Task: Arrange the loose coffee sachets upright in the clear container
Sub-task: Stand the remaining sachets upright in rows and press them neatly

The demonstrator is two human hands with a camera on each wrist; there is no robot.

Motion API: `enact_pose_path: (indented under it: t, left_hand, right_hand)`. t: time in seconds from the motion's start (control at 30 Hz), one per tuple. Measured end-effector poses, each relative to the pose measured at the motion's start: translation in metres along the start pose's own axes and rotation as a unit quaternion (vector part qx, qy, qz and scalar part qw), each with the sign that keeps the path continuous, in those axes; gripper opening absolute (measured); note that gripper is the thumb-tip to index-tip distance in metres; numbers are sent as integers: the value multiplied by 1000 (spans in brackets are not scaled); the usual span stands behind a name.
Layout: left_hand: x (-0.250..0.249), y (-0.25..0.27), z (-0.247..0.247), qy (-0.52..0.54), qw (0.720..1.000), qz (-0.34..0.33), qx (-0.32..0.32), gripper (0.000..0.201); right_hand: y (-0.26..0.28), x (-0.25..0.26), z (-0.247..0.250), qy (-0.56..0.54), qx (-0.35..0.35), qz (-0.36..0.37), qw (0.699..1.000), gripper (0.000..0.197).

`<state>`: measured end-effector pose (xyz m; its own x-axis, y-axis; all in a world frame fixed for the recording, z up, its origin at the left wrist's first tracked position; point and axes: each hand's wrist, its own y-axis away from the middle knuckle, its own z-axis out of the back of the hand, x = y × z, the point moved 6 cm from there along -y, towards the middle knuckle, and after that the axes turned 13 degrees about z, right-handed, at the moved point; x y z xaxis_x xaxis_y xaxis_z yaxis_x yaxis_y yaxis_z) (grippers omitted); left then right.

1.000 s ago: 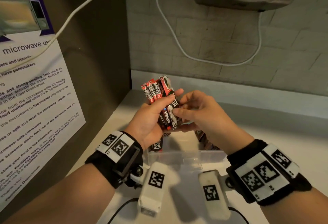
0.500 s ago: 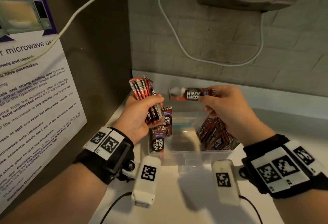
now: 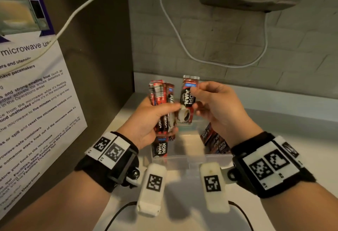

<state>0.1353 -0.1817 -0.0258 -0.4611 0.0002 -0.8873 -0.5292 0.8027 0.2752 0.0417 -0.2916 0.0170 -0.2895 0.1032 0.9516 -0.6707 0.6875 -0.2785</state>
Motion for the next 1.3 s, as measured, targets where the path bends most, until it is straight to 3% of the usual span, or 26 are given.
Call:
enact_pose_path:
  t: [0.1, 0.17, 0.3, 0.47, 0.6, 1.3]
  left_hand:
    - [-3, 2, 22, 76, 997, 10, -8, 49]
    - [-6, 5, 35, 94, 995, 11, -14, 53]
    - [-6, 8, 53, 124, 992, 11, -26, 29]
    - [1, 10, 64, 137, 989, 12, -56, 23]
    - [5, 11, 68, 144, 987, 16, -68, 16]
    - [11, 12, 58, 152, 986, 37, -64, 33]
  right_hand:
    - [-7, -25, 12, -4, -88, -27, 996, 17]
    - [-7, -51, 13, 14, -108, -68, 992, 20]
    - [-4, -93, 6, 51, -98, -133, 985, 21]
    - [-8, -123, -2, 88, -71, -180, 977, 24]
    - [-12, -133, -3, 98, -50, -181, 977, 23]
    - [-16, -154, -3, 195, -20, -152, 969, 20]
